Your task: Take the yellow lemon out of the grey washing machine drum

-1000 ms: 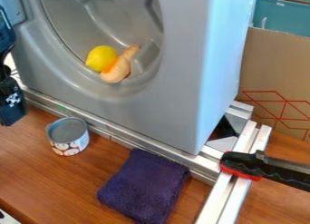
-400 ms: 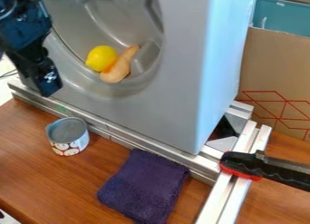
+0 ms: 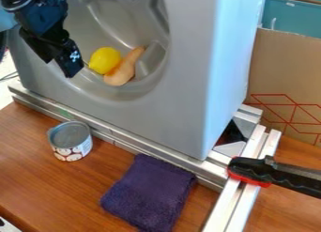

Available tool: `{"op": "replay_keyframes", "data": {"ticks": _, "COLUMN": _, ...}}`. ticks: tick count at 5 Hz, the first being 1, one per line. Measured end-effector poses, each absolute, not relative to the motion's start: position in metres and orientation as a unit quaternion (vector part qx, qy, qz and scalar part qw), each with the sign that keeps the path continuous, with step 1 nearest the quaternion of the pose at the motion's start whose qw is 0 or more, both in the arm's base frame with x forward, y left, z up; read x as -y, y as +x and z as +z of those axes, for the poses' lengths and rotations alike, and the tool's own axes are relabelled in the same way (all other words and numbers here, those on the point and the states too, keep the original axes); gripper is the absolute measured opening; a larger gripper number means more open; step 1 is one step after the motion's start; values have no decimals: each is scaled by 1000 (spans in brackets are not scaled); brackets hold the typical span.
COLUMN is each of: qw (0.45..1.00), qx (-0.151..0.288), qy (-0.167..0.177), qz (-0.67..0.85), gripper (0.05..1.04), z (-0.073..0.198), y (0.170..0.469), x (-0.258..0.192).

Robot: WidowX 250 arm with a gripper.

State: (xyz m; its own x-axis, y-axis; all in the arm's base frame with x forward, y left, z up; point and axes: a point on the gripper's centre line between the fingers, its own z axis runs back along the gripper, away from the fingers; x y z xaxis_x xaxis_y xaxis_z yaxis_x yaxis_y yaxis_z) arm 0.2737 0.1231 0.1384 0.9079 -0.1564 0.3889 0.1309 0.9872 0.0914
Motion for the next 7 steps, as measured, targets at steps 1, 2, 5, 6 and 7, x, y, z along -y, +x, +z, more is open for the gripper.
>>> {"op": "replay_keyframes", "data": {"ticks": 1, "qw": 975, "qx": 215, "qy": 32, "qz": -51, "gripper": 1002, "z": 144, "y": 289, "x": -125}}
{"op": "replay_keyframes", "data": {"ticks": 2, "qw": 976, "qx": 212, "qy": 21, "qz": -37, "gripper": 1002, "z": 140, "y": 300, "x": -123}}
{"op": "replay_keyframes", "data": {"ticks": 5, "qw": 979, "qx": 201, "qy": 32, "qz": -10, "gripper": 1002, "z": 118, "y": 329, "x": -122}}
{"op": "replay_keyframes", "data": {"ticks": 6, "qw": 979, "qx": 198, "qy": 40, "qz": -3, "gripper": 1003, "z": 117, "y": 336, "x": -126}}
{"op": "replay_keyframes", "data": {"ticks": 7, "qw": 982, "qx": 186, "qy": 40, "qz": 3, "gripper": 1002, "z": 109, "y": 345, "x": -132}}
